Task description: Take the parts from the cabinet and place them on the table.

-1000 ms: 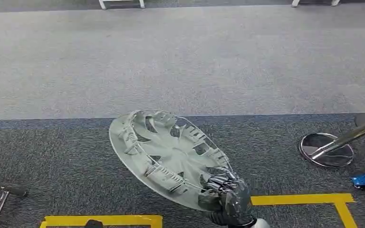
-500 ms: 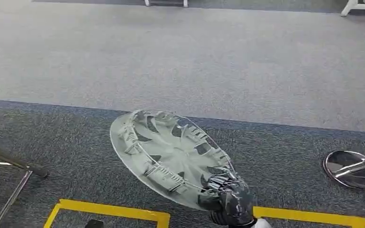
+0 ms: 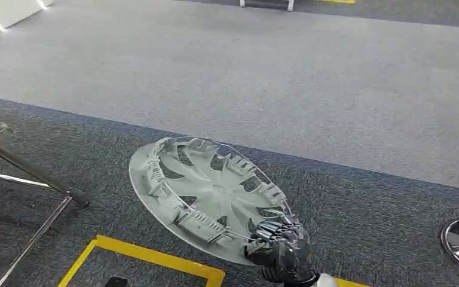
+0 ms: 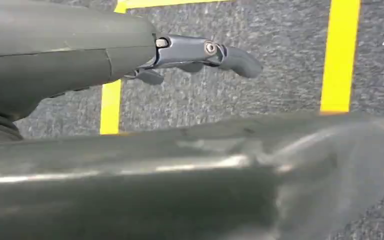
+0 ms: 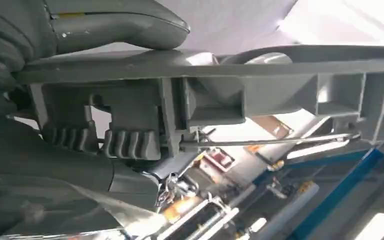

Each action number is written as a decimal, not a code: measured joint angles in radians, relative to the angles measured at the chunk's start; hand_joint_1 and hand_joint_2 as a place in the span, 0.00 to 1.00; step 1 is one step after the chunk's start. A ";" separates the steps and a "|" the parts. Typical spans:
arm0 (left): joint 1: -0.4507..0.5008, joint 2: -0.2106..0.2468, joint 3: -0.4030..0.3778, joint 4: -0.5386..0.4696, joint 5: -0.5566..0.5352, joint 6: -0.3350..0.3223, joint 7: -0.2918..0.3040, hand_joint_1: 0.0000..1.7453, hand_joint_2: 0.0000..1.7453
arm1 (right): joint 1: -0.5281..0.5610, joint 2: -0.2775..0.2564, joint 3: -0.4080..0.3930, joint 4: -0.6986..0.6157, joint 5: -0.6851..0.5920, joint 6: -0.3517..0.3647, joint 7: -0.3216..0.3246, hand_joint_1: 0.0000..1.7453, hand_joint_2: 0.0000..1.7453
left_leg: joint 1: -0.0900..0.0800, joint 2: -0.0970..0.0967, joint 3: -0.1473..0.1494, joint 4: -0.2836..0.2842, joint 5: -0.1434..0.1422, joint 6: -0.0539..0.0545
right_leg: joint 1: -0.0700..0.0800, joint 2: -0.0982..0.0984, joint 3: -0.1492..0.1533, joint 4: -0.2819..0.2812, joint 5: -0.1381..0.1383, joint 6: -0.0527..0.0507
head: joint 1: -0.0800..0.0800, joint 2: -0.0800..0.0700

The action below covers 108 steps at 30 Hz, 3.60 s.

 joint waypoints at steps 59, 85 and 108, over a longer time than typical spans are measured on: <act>-0.003 0.003 -0.001 0.000 -0.023 0.005 -0.001 0.00 0.00 | -0.022 0.002 0.014 0.019 0.003 0.000 -0.017 1.00 1.00 | -0.008 0.031 0.006 0.003 -0.007 0.021 | -0.004 0.011 -0.001 -0.014 0.009 0.010 | 0.005 0.000; -0.017 -0.002 -0.002 0.000 -0.007 0.000 0.011 0.00 0.00 | -0.061 0.026 0.003 0.017 -0.008 0.000 -0.060 1.00 1.00 | -0.002 0.089 -0.006 0.000 0.006 0.030 | 0.001 -0.075 -0.110 0.251 -0.115 0.022 | 0.006 0.000; -0.008 0.017 -0.001 0.000 -0.013 -0.012 0.015 0.00 0.00 | -0.093 0.044 0.029 0.021 -0.079 0.000 -0.093 1.00 1.00 | 0.004 0.129 -0.005 -0.002 0.000 -0.003 | 0.000 -0.116 0.052 -0.036 -0.020 0.023 | -0.009 0.000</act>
